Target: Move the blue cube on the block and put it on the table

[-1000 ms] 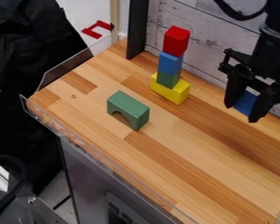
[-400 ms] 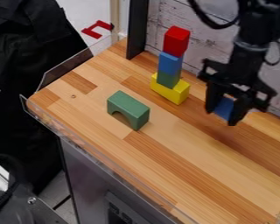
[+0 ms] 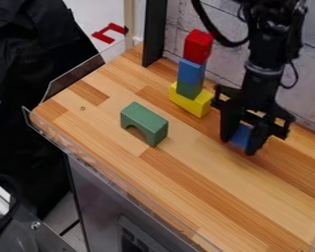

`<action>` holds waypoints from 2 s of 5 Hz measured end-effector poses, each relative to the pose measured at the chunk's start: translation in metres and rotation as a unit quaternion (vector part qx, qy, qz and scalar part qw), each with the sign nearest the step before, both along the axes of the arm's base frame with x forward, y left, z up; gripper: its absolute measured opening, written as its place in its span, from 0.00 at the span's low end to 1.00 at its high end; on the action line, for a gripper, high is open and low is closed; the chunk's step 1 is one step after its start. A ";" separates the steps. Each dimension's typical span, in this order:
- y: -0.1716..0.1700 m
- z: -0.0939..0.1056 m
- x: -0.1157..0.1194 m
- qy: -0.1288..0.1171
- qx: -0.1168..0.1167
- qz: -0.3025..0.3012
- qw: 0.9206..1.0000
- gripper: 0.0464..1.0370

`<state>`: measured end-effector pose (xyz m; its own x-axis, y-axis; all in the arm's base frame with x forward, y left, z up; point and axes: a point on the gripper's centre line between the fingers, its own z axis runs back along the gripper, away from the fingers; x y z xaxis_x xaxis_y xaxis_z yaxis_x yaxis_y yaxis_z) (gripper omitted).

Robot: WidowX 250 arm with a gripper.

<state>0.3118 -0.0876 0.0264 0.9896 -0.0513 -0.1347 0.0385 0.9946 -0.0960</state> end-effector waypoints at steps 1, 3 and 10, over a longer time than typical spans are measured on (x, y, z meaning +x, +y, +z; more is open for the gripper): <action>-0.001 -0.006 -0.001 0.007 0.009 -0.015 1.000 0.48; -0.001 -0.010 0.002 0.017 0.016 -0.026 0.999 0.48; 0.021 0.129 0.007 -0.182 -0.050 0.033 0.982 0.96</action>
<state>0.3188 -0.0663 0.1556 0.9729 0.0186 0.2304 0.0248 0.9826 -0.1842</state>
